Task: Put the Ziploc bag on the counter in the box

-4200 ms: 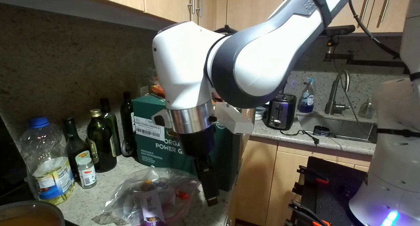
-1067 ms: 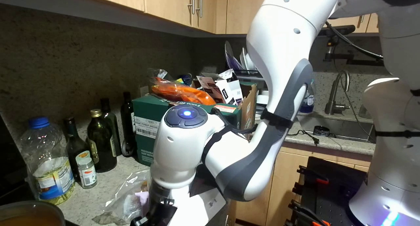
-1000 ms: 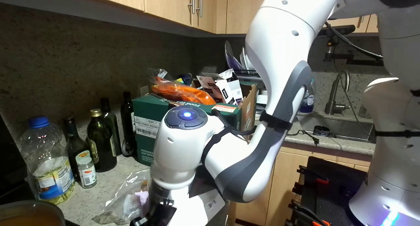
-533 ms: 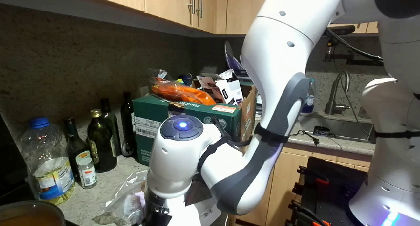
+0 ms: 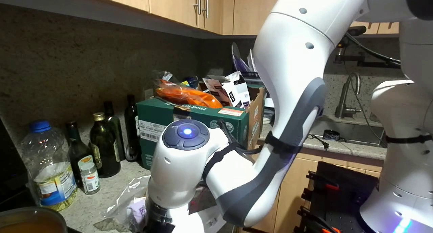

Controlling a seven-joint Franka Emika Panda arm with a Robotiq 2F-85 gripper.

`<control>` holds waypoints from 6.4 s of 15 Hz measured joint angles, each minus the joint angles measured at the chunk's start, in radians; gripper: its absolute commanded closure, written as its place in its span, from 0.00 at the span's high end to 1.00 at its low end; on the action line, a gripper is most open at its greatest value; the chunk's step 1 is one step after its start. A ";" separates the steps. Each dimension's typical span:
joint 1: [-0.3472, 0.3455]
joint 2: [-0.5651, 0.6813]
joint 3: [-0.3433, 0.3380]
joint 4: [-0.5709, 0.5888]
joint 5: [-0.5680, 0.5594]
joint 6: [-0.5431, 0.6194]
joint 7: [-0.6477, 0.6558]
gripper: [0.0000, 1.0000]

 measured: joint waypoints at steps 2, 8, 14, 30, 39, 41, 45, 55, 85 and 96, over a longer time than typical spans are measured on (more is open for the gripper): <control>0.038 -0.013 -0.029 -0.005 0.000 0.000 0.000 0.14; 0.145 -0.155 -0.094 -0.096 -0.016 -0.024 0.000 0.13; 0.087 -0.338 -0.022 -0.216 -0.020 -0.218 -0.010 0.13; -0.392 -0.460 0.505 -0.398 0.461 -0.311 -0.436 0.12; -0.514 -0.451 0.524 -0.391 0.503 -0.375 -0.534 0.12; -0.530 -0.442 0.524 -0.384 0.503 -0.385 -0.538 0.12; -0.545 -0.409 0.524 -0.356 0.504 -0.391 -0.561 0.12; -0.554 -0.277 0.517 -0.206 0.518 -0.394 -0.637 0.12; -0.455 -0.098 0.361 0.100 0.308 -0.486 -0.584 0.12; -0.361 -0.019 0.247 0.108 0.058 -0.340 -0.393 0.12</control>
